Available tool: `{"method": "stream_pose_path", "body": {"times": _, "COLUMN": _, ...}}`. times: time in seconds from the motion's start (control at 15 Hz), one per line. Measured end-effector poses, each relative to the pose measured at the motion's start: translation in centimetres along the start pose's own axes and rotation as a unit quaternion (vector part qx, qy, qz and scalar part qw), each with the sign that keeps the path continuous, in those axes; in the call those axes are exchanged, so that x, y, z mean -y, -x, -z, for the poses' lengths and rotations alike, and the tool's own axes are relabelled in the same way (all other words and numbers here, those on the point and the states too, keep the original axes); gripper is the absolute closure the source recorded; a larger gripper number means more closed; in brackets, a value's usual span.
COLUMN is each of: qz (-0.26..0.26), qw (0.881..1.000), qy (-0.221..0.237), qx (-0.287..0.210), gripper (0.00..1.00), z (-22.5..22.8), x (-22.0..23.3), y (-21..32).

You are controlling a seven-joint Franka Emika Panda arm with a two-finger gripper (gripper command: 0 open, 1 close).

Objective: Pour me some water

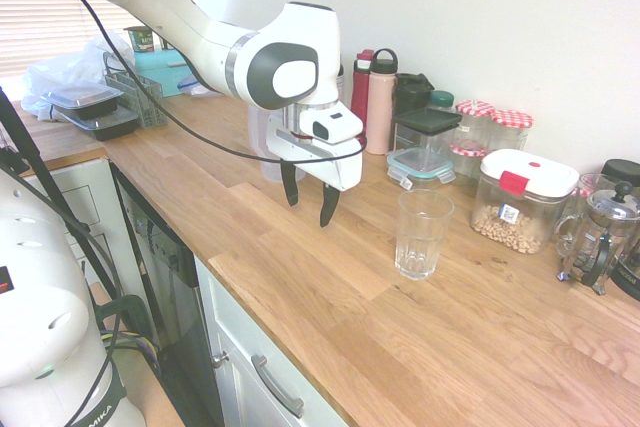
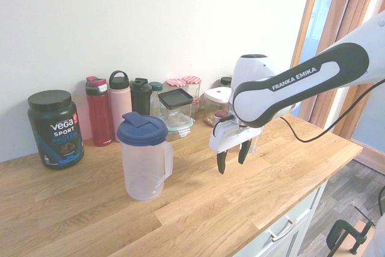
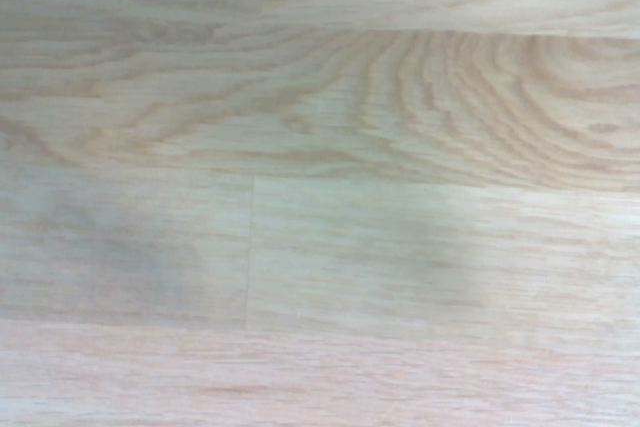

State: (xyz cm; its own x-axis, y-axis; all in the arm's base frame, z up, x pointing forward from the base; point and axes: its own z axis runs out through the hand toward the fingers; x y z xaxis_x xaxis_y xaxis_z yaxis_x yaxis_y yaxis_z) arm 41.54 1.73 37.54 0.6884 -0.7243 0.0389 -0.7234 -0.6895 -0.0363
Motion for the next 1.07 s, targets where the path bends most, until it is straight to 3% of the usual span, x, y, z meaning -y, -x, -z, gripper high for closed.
{"method": "stream_pose_path", "body": {"times": 0.27, "qz": -0.004, "qw": 1.000, "qy": -0.007, "qx": -0.008, "gripper": 0.00, "z": 1.0, "x": 0.8, "y": 0.2}}
{"method": "stream_pose_path", "body": {"times": 0.47, "qz": 0.053, "qw": 0.996, "qy": -0.058, "qx": -0.042, "gripper": 0.00, "z": 6.6, "x": 2.9, "y": 4.5}}
{"method": "stream_pose_path", "body": {"times": 0.73, "qz": 0.127, "qw": 0.977, "qy": -0.150, "qx": -0.079, "gripper": 0.00, "z": 12.5, "x": 3.6, "y": 12.5}}
{"method": "stream_pose_path", "body": {"times": 1.0, "qz": 0.161, "qw": 0.964, "qy": -0.182, "qx": -0.106, "gripper": 0.00, "z": 11.5, "x": 5.8, "y": 17.0}}
{"method": "stream_pose_path", "body": {"times": 1.07, "qz": 0.165, "qw": 0.963, "qy": -0.184, "qx": -0.110, "gripper": 1.00, "z": 10.9, "x": 6.5, "y": 17.5}}
